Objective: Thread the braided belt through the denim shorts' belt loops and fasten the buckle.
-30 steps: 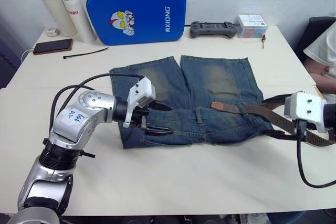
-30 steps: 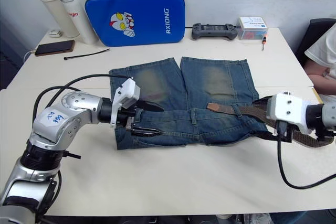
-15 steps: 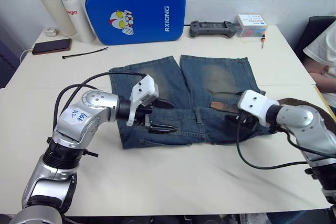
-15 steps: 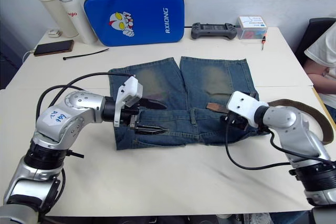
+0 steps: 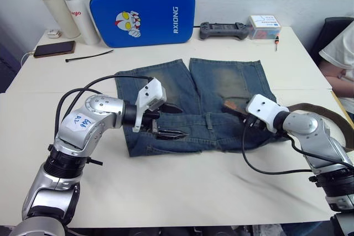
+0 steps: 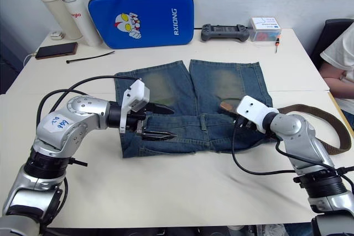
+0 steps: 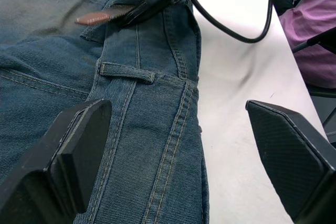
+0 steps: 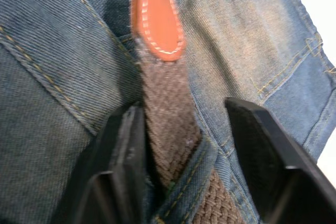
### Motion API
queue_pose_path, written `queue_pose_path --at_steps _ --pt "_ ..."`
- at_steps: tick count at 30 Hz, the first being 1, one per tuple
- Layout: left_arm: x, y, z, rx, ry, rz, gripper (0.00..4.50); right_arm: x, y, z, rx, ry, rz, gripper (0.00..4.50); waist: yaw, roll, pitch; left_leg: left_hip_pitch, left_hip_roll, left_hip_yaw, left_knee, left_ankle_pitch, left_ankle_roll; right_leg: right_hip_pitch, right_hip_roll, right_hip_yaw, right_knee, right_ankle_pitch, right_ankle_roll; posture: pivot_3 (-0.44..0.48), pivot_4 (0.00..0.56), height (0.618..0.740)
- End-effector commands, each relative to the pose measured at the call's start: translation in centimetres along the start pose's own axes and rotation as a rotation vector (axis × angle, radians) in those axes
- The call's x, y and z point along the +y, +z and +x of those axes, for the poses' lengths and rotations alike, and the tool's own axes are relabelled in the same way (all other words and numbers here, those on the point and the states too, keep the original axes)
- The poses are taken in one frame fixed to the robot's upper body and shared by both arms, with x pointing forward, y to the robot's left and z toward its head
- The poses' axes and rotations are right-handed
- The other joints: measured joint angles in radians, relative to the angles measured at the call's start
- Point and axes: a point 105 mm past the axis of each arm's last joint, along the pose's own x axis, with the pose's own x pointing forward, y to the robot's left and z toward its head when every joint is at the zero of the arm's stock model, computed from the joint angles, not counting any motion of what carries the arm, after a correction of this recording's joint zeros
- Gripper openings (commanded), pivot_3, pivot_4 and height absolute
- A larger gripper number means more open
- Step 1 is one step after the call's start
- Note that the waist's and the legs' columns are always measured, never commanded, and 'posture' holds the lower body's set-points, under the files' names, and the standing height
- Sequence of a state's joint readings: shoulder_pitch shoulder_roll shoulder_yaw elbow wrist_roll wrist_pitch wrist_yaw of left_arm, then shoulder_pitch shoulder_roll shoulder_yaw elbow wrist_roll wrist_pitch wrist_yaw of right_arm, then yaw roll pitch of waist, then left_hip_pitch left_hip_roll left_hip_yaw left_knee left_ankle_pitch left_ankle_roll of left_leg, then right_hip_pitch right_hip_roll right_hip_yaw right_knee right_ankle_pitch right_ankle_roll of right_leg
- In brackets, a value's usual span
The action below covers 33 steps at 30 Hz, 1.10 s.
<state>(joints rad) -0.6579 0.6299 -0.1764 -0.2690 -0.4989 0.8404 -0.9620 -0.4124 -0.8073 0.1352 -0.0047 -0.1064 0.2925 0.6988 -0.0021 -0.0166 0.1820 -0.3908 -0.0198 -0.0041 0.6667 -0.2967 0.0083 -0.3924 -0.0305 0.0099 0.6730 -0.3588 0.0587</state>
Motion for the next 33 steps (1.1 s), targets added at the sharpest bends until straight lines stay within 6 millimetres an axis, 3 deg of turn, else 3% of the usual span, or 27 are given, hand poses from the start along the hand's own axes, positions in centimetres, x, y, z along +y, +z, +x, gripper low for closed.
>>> queue_pose_path --at_steps 1,3,6,7,11,19,28,30,33 --pt "-0.4 1.1 -0.3 -0.022 -0.005 0.046 4.5 0.3 -0.4 0.2 0.032 0.003 -0.018 2.51 0.0 0.0 0.0 0.0 0.0 0.0 0.0 0.0 0.0 0.0 0.0 0.0 0.0 0.0 0.0 0.0 0.15 0.74" --pt "-0.4 1.1 -0.3 -0.021 -0.004 0.048 4.5 0.0 -0.1 0.1 0.018 -0.008 -0.023 1.98 0.0 0.0 0.0 0.0 0.0 0.0 0.0 0.0 0.0 0.0 0.0 0.0 0.0 0.0 0.0 0.0 0.15 0.74" --pt "-0.4 1.1 -0.3 -0.02 -0.003 0.049 4.5 -0.3 0.9 -0.3 -0.034 -0.015 -0.059 0.39 0.0 0.0 0.0 0.0 0.0 0.0 0.0 0.0 0.0 0.0 0.0 0.0 0.0 0.0 0.0 0.0 0.15 0.74" --pt "-0.4 1.1 -0.3 -0.02 -0.003 0.049 4.5 -0.3 1.3 -0.6 -0.05 -0.017 -0.074 0.04 0.0 0.0 0.0 0.0 0.0 0.0 0.0 0.0 0.0 0.0 0.0 0.0 0.0 0.0 0.0 0.0 0.15 0.74" --pt "-0.3 1.1 -0.3 -0.019 -0.007 0.05 4.5 1.2 3.0 -1.9 -0.175 0.045 -0.204 0.04 0.0 0.0 0.0 0.0 0.0 0.0 -0.001 0.0 0.0 0.0 0.0 0.0 0.0 0.0 0.0 0.0 0.15 0.74" --pt "-0.3 1.1 0.0 -0.021 -0.019 0.053 4.5 2.9 3.3 -3.3 -0.38 -0.037 -0.289 0.04 -0.004 0.0 0.0 0.0 0.0 0.001 -0.001 0.0 0.0 0.0 0.001 0.0 0.0 0.0 0.0 0.0 0.15 0.74" --pt "-0.3 1.2 0.0 -0.02 -0.022 0.053 4.5 5.3 8.5 -1.4 -0.599 -0.067 -0.321 0.04 -0.007 0.0 0.0 0.001 0.001 0.001 -0.001 0.0 -0.001 0.0 0.001 0.001 0.001 0.0 0.0 0.0 0.15 0.74" --pt "-0.3 1.2 0.1 -0.022 -0.023 0.054 4.5 5.9 8.9 -1.0 -0.613 -0.051 -0.325 0.04 -0.005 0.0 0.0 0.001 0.001 0.001 0.0 0.0 -0.001 0.0 0.001 0.001 0.001 0.0 0.0 0.0 0.15 0.74" --pt "-0.4 1.2 0.1 -0.022 -0.025 0.053 4.5 6.3 7.6 -0.9 -0.569 -0.027 -0.346 0.04 -0.002 0.0 0.0 0.001 0.001 0.001 0.0 0.0 -0.001 0.0 0.001 0.001 0.001 0.0 0.0 0.0 0.15 0.74"
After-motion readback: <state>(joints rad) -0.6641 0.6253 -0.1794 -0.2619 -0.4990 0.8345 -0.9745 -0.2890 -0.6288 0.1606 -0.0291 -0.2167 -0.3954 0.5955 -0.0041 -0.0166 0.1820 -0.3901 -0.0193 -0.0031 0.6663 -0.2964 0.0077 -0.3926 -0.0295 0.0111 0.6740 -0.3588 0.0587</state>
